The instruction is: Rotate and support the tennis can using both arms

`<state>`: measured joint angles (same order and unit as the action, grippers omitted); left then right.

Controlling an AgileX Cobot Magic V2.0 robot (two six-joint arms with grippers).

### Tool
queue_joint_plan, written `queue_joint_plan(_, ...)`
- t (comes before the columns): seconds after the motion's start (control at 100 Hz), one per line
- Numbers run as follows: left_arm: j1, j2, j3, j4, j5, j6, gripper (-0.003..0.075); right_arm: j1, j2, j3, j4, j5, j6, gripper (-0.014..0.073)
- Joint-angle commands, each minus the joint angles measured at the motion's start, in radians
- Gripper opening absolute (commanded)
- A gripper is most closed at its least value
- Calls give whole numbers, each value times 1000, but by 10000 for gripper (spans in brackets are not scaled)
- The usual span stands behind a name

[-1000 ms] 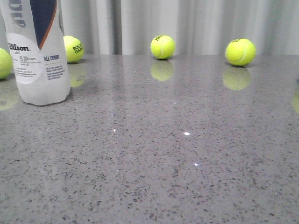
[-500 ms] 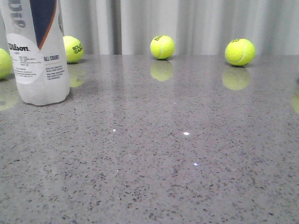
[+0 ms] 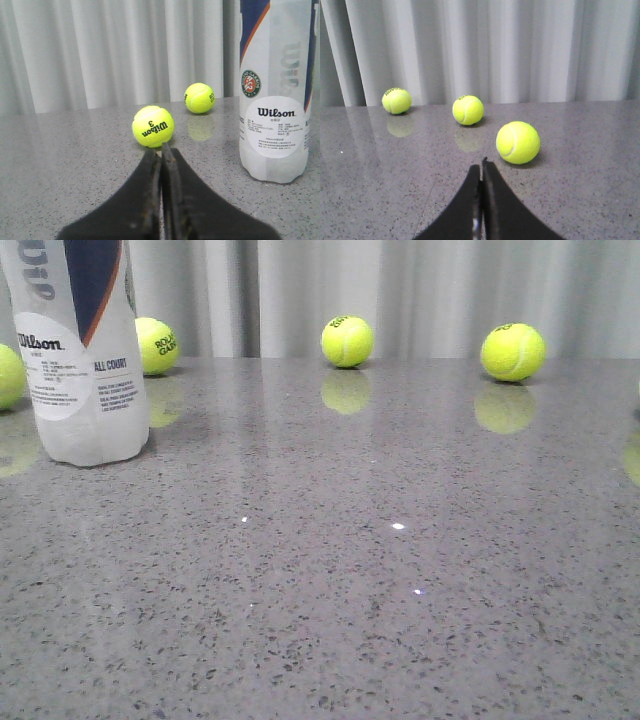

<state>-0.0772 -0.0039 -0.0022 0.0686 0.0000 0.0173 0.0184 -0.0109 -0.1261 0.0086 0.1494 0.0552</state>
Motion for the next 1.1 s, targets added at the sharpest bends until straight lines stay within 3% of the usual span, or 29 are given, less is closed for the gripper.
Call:
queue_joint_plan(0.0, 2, -38, 46, -11, -68, -8, -21, 1, -21, 10, -14, -118, 1, -70)
queue_joint_plan(0.28, 2, -38, 46, -11, -68, -8, -21, 1, -21, 136, -9, -287, 8, -70)
queue_joint_plan(1.09, 2, -38, 46, -11, -68, -8, -21, 1, -21, 134, -14, -294, 8, -70)
